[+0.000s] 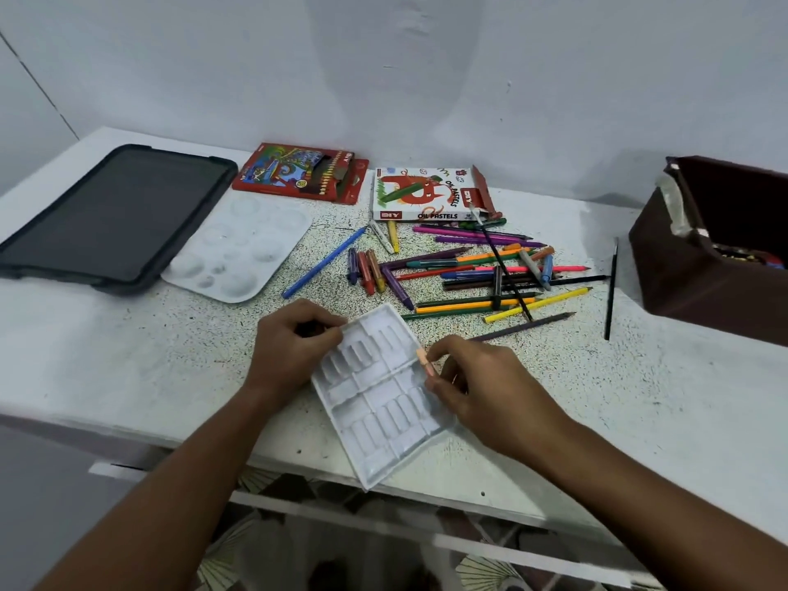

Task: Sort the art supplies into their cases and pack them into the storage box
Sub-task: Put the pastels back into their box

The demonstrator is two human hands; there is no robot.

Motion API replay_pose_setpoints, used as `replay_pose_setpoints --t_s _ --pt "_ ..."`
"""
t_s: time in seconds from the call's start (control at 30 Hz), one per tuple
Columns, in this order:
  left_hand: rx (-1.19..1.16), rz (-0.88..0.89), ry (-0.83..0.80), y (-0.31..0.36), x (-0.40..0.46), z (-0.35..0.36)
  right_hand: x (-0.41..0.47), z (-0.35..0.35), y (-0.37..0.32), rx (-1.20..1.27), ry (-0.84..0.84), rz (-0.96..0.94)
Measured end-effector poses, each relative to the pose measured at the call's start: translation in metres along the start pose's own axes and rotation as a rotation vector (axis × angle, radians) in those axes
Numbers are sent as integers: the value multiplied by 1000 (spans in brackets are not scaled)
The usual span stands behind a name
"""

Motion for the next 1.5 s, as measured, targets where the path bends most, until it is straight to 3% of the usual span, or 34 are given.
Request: replay_pose_setpoints --t_s 0.33,1.13,1.23,1.4,1.5 --pt "16 7 6 1 -2 -1 -5 18 13 -26 96 -51" --pt "17 -22 25 5 -4 0 -9 14 20 -67 -9 -70" --pt "-13 -46 40 6 -4 -4 5 3 16 55 1 18" --pt "27 -25 60 2 -6 -24 57 0 12 38 103 83" --pt "47 -16 95 -3 -6 -38 87 12 8 -106 -4 63"
Point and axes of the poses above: each hand's wrist, its own x-axis towards the middle knuckle, its own z-axis out of the palm, y = z × x, the point moved 1 cm from there along x, towards the middle knuckle, and after that the axes turned 1 degree about -x, right-handed, at the moved point
